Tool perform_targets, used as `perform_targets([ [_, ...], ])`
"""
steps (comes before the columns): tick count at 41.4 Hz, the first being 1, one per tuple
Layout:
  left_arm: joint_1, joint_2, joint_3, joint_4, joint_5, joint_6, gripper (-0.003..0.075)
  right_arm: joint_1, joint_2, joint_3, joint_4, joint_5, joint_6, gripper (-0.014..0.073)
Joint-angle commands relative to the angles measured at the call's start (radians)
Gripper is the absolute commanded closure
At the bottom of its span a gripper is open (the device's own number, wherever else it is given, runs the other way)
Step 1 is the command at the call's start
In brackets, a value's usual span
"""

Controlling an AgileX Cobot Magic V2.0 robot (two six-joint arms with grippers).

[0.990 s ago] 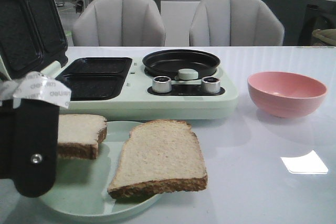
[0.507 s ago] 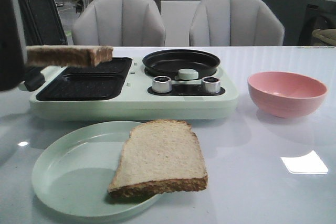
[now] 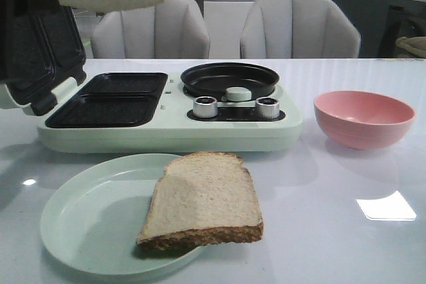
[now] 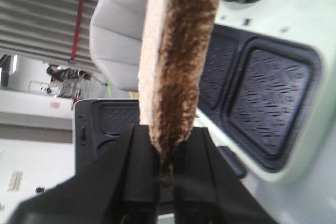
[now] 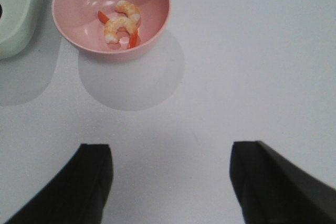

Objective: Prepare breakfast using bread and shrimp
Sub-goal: 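Lift the bread slice with the left gripper over the sandwich maker plate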

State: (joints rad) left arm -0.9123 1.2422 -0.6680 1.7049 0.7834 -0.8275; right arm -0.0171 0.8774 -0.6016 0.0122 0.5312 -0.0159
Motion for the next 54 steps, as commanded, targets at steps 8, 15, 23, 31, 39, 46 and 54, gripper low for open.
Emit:
perform_targets([
  [8,0.198,0.189,-0.233,0.079,-0.046,0.033,0.062,-0.004,-0.005,-0.027,-0.012,-0.071,-0.004,0.0018],
  [15,0.282,0.335,-0.361,0.079,-0.111,0.04,0.062,-0.004,-0.005,-0.027,-0.012,-0.071,-0.004,0.0018],
  [23,0.363,0.432,-0.443,0.079,-0.256,0.123,0.0619,-0.004,-0.005,-0.027,-0.012,-0.071,-0.004,0.0018],
  [31,0.439,0.489,-0.499,0.079,-0.354,0.15,0.062,-0.004,-0.005,-0.027,-0.012,-0.071,-0.004,0.0018],
  [39,0.48,0.546,-0.559,0.079,-0.384,0.179,0.062,-0.004,-0.005,-0.027,-0.012,-0.071,-0.004,0.0018],
  [46,0.487,0.599,-0.608,0.079,-0.396,0.196,0.062,-0.004,-0.005,-0.027,-0.012,-0.071,-0.004,0.0018],
  [54,0.517,0.651,-0.645,0.079,-0.408,0.196,0.0619,-0.004,-0.005,-0.027,-0.012,-0.071,-0.004,0.0018],
])
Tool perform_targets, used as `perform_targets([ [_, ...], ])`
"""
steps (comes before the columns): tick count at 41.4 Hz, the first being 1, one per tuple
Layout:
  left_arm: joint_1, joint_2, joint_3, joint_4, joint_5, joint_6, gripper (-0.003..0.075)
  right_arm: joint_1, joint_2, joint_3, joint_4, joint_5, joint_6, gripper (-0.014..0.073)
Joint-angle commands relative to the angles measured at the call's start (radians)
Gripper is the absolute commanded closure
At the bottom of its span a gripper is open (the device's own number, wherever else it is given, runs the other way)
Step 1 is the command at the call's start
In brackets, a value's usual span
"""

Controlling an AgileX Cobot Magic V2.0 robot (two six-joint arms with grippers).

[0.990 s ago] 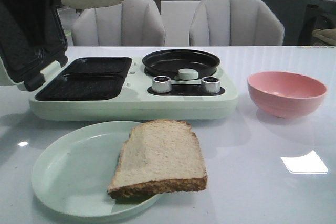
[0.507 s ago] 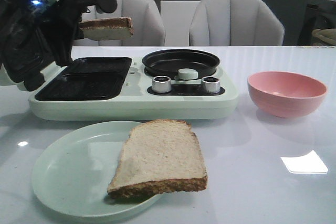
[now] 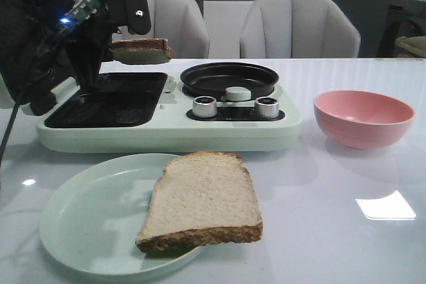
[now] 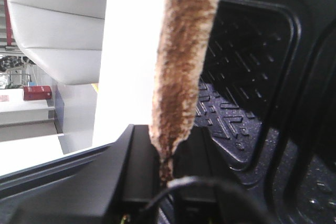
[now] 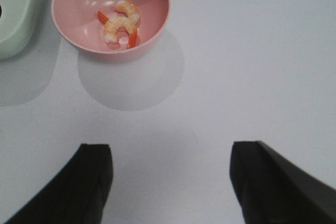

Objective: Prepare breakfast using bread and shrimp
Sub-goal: 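Lift the bread slice with the left gripper over the sandwich maker plate, then lower the bread onto the farther plate, open left gripper, withdraw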

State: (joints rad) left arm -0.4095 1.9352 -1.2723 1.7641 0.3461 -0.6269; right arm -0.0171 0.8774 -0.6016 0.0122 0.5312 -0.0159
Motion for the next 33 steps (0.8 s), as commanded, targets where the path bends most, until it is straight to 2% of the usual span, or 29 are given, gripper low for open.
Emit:
perform_targets([
  [1,0.016,-0.04,-0.041,0.02,0.023,-0.004,0.062,-0.004,-0.005,-0.027,-0.012,-0.071,-0.004,0.0018],
  [26,0.035,-0.004,-0.041,0.02,0.026,-0.004,0.0609,-0.004,-0.005,-0.027,-0.012,-0.071,-0.004,0.0018],
  [28,0.035,-0.004,-0.041,0.02,0.026,-0.008,0.0589,-0.004,-0.005,-0.027,-0.012,-0.071,-0.004,0.0018],
  [33,0.035,-0.004,-0.041,0.02,0.022,-0.007,0.0473,-0.004,-0.005,-0.027,-0.012,-0.071,-0.004,0.0018],
])
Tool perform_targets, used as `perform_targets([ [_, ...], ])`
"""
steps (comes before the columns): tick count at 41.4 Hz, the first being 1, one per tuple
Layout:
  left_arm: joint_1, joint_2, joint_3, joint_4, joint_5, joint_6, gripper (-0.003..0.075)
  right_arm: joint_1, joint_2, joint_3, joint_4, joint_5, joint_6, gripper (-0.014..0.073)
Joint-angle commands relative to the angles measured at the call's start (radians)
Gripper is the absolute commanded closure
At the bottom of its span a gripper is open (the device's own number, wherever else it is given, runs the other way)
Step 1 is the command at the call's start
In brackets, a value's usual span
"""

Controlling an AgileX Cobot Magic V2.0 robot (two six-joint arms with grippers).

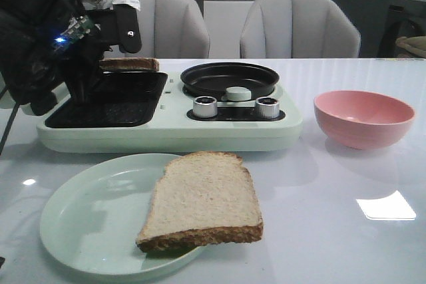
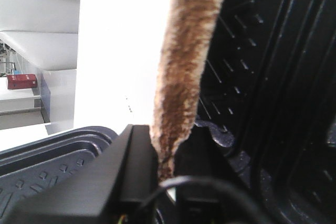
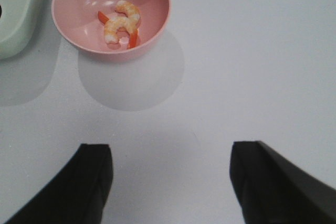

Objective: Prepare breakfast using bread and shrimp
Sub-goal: 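Lower the bread onto the farther plate, open left gripper, withdraw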

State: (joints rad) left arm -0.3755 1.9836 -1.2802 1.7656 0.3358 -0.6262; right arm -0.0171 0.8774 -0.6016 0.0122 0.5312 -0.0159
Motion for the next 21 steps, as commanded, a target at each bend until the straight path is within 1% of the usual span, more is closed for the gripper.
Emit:
perform_targets([
  [1,0.001,-0.053,-0.033,0.018,0.032,-0.008,0.0442,-0.004,-0.005,-0.027,-0.012,-0.071,-0.004,0.0018],
  [5,0.001,-0.053,-0.033,0.018,0.032,-0.008,0.0357,-0.004,-0.005,-0.027,-0.012,-0.071,-0.004,0.0018],
  [11,0.001,-0.053,-0.033,0.018,0.035,-0.008,0.0272,-0.004,-0.005,-0.027,-0.012,-0.071,-0.004,0.0018],
  [15,0.001,-0.053,-0.033,0.018,0.06,-0.008,0.0244,-0.004,-0.005,-0.027,-0.012,-0.071,-0.004,0.0018],
  [21,-0.007,-0.063,-0.028,0.018,0.09,-0.008,0.0239,-0.004,-0.005,-0.027,-0.012,-0.071,-0.004,0.0018],
])
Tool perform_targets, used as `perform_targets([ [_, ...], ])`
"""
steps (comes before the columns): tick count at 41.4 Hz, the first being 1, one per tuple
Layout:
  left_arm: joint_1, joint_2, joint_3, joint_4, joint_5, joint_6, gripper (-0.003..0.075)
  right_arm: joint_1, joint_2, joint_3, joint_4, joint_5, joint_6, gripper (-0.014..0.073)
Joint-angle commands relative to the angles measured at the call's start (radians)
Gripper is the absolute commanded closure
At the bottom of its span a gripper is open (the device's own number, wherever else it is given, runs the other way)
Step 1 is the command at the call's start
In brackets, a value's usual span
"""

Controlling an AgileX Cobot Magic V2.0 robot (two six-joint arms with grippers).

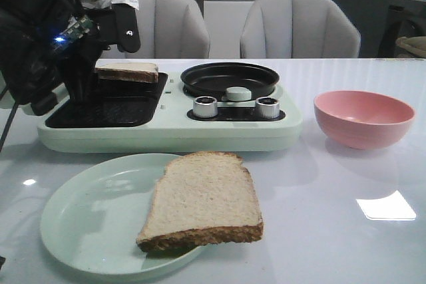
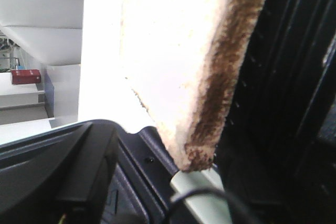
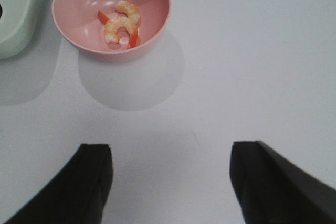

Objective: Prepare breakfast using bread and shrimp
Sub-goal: 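Lower the bread onto the farther plate, open left gripper, withdraw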

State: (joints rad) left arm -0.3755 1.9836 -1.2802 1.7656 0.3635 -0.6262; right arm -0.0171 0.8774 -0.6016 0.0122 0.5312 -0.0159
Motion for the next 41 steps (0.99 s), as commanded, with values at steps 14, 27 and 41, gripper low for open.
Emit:
perform_targets([
  [14,-0.029,-0.156,0.079,0.018,0.05,-0.009,0.024,-0.004,-0.005,-0.027,-0.012,-0.071,-0.004,0.0018],
  [27,-0.15,-0.327,0.204,0.012,0.086,-0.077,0.025,-0.004,-0.005,-0.027,-0.012,-0.071,-0.004,0.0018],
  [41,-0.283,-0.537,0.218,-0.411,0.198,-0.088,0.0303,-0.004,-0.005,-0.027,-0.012,-0.071,-0.004,0.0018],
])
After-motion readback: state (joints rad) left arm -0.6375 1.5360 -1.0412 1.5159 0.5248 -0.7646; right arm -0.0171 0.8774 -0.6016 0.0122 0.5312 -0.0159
